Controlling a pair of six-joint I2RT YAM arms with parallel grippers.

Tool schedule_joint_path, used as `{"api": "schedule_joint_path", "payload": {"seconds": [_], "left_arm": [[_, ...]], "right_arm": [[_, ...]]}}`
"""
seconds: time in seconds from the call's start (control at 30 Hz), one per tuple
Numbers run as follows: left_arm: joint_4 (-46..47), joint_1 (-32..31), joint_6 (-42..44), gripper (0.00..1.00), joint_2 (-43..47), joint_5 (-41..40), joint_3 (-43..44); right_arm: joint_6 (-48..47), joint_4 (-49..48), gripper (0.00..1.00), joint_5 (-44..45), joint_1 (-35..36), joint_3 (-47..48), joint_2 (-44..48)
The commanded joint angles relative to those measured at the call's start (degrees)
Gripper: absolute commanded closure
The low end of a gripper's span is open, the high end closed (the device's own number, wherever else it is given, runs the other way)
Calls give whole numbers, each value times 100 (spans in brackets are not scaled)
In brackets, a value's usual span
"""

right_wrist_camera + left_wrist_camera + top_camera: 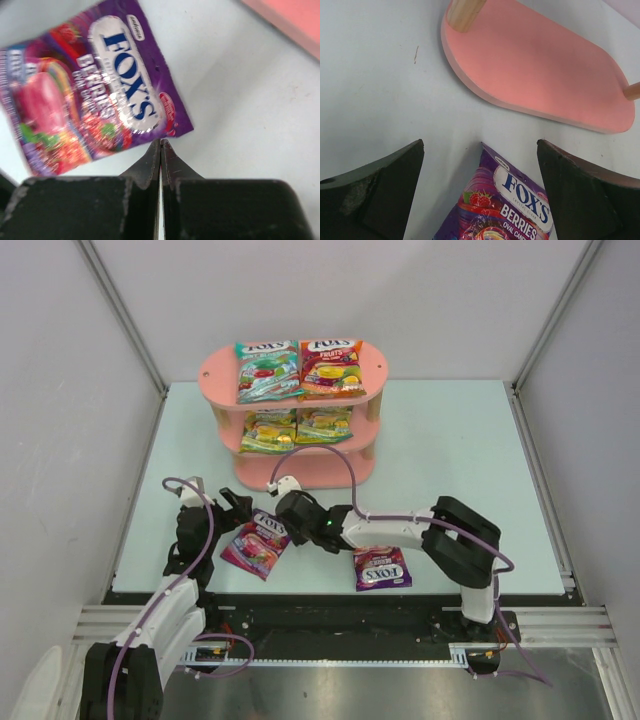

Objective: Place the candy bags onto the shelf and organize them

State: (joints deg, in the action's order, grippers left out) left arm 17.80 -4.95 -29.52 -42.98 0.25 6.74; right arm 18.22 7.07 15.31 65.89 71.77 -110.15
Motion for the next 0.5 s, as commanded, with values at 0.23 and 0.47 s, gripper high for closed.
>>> {"api": "schedule_joint_path", "payload": {"seconds": [0.23,0.47], "left_arm": [[127,38,-10,0,53,28,99],[136,47,-19,0,44,19,108]], "right_arm": [[778,1102,100,1166,171,-1295,2689],[2298,2912,100,1966,-462,-2096,4264]]}}
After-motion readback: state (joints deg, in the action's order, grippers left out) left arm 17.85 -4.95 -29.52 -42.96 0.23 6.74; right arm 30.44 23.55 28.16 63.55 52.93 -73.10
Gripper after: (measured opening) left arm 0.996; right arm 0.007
